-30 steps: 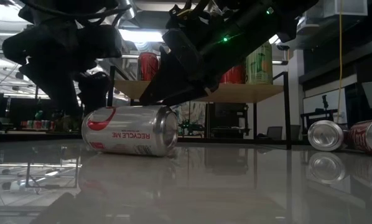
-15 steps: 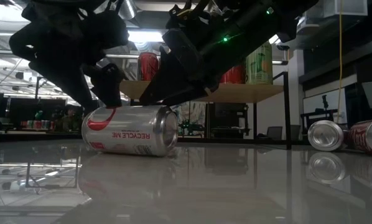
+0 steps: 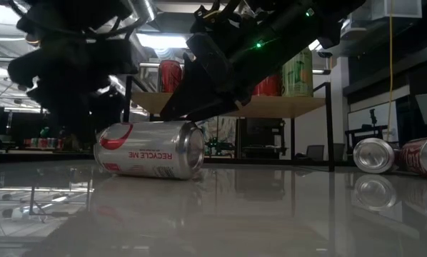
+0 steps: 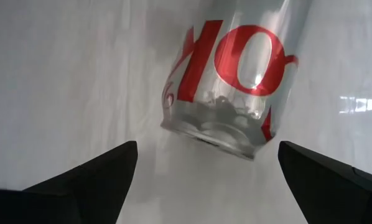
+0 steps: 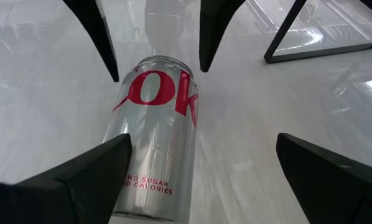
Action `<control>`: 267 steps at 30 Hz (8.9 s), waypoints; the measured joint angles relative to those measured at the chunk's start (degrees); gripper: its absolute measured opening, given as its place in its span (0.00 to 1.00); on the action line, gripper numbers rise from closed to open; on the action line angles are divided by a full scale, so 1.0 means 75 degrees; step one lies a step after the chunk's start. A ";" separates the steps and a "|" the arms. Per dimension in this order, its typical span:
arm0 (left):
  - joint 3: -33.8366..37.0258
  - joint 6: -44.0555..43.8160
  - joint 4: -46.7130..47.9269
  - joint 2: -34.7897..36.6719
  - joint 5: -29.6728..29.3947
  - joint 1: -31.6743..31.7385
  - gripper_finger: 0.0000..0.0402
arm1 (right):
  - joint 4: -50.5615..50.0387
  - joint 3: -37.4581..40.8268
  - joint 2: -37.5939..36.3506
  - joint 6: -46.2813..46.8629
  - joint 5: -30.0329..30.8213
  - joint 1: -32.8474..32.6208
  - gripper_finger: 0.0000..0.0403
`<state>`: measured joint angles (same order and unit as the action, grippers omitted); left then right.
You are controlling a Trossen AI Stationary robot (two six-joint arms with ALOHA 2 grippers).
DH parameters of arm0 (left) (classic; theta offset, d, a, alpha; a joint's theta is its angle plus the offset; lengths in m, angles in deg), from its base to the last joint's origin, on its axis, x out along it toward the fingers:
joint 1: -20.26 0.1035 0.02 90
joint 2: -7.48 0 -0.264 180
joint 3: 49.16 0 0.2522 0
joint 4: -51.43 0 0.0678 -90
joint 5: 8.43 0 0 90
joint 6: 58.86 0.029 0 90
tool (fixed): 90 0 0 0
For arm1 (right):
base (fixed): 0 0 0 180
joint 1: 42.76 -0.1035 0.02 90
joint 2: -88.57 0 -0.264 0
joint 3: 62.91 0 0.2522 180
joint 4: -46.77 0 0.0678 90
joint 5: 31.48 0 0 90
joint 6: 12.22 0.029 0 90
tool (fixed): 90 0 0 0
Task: Place canned beverage on shelf
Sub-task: Put the red white soda can on the shelf aligned with the other red white soda can
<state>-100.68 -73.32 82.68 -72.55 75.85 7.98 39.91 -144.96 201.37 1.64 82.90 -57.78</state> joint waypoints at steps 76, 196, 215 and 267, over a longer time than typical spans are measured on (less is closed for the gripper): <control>0.3385 0.0977 -0.8956 -0.1866 0.0061 0.0050 0.95 | 0.0029 0.0000 0.0003 -0.0002 0.0001 0.0009 0.97; 0.2383 0.0338 -0.2573 0.2063 -0.0204 -0.0236 0.68 | -0.0533 -0.0009 -0.0583 0.0374 -0.0545 0.0006 0.97; 0.2392 0.0333 -0.2777 0.2052 -0.0481 -0.0233 0.82 | -0.0533 -0.0009 -0.0583 0.0371 -0.0545 0.0006 0.97; 0.2390 -0.0454 -0.3237 0.1099 0.0444 -0.0239 0.72 | -0.0533 -0.0007 -0.0583 0.0371 -0.0548 0.0003 0.97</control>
<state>-82.75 -76.72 58.41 -64.31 79.18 6.19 35.91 -145.02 196.99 4.43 78.79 -57.76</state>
